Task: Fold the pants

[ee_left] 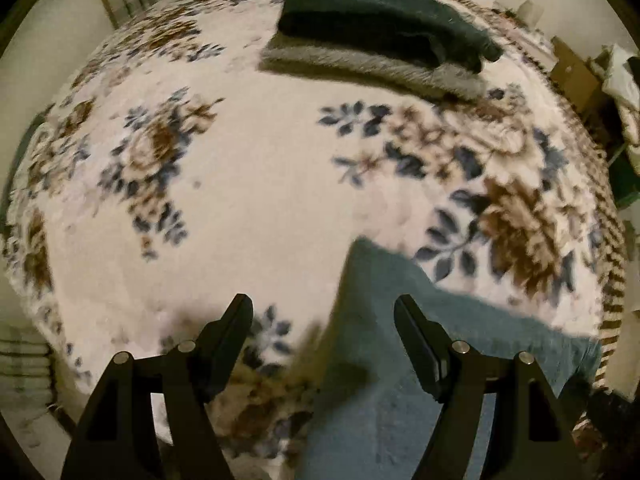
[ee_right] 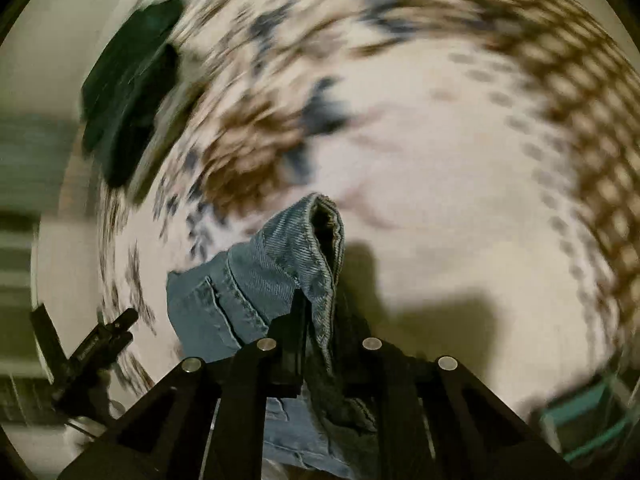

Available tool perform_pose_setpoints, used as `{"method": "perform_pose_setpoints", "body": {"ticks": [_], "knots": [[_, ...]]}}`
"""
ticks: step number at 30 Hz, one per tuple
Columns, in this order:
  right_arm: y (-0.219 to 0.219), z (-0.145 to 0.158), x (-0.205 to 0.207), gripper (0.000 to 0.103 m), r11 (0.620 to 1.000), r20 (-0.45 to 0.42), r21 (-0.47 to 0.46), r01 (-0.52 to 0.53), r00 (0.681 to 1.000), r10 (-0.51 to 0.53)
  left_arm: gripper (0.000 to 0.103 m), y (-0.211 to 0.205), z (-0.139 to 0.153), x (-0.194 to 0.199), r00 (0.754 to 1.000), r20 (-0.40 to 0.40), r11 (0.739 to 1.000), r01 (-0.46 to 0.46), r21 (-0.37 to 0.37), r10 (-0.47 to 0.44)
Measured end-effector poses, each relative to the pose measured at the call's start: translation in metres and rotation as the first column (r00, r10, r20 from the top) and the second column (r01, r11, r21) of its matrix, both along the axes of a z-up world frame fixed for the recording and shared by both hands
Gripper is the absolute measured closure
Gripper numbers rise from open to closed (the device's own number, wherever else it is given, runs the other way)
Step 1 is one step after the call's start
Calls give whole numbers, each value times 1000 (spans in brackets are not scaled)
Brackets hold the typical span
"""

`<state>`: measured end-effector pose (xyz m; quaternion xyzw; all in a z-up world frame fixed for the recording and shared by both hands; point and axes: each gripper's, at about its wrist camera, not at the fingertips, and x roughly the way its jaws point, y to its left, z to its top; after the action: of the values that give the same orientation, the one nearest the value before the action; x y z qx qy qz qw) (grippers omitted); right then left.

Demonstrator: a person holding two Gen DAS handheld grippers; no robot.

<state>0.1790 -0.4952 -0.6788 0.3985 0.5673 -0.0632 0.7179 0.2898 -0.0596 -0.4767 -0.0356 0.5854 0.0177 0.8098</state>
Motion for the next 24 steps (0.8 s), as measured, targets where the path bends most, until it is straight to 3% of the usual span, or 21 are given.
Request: {"method": "perform_pose_setpoints", "body": {"ticks": [2,5,11,14,17,18,19,21,24], "knots": [[-10,-16,-10,91,999,-47,12,43,998,-42,32,-6,-4,7,1000,-7,999,18,-38,-18],[-10,-36,-5,90,1000,-81,-23,11,997,-13,32,-15,-16,18,998,-44,996,37,-86,-40],[-15,-18,19,90,995,-30,-100,6,999,-9,32,-20,-59,36,986,-148,990,53,-132,-73],[-19,-10,25,90,990,-11,-144,6,1000,-8,32,-12,-74,39,983,-180,985,-2,-173,-30],[-22,-22,27,90,989,-47,-147,-4,999,-3,32,-1,-89,43,976,-217,958,-81,-276,20],[-23,-26,26,90,988,-56,-154,-18,998,9,36,1,-92,44,976,-216,948,-94,-305,27],[-22,-28,26,90,987,-60,-161,-29,998,19,57,2,-92,45,977,-209,941,-96,-325,28],[-21,-26,26,90,985,-58,-166,-43,998,34,76,-1,-94,46,981,-196,924,-83,-372,10],[-23,-26,25,90,985,-70,-169,-44,997,32,83,-6,-96,51,984,-180,945,-53,-323,-7]]}}
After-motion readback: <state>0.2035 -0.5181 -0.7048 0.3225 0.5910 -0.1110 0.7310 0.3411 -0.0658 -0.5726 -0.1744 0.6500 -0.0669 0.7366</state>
